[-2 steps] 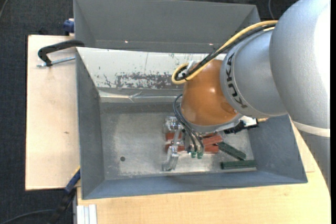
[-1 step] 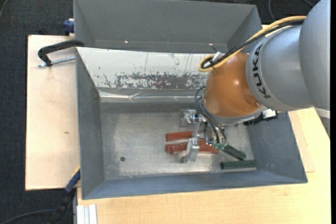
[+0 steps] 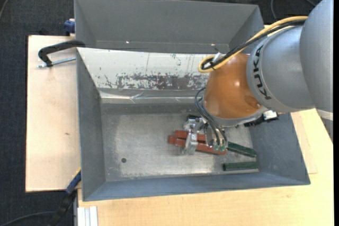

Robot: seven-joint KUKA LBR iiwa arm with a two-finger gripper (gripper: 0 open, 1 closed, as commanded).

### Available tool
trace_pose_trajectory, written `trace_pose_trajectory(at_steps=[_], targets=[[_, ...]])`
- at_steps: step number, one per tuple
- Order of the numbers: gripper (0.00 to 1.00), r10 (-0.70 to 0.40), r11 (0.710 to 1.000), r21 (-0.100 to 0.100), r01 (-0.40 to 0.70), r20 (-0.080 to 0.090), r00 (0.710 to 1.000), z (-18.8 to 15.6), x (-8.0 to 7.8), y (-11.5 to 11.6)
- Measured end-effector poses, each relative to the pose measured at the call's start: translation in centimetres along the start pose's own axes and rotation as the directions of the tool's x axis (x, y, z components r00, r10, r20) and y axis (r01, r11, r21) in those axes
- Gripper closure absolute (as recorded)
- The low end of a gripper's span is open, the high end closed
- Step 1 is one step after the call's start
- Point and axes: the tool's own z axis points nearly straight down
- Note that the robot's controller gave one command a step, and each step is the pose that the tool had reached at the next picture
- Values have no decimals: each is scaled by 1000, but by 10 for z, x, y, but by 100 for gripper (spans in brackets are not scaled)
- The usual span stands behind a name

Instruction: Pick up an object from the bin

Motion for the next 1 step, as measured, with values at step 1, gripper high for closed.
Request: trace_pose_trajectory(at_steps=[1], targets=[[100, 18, 1000, -2, -18, 10, 1000, -150, -14, -2]])
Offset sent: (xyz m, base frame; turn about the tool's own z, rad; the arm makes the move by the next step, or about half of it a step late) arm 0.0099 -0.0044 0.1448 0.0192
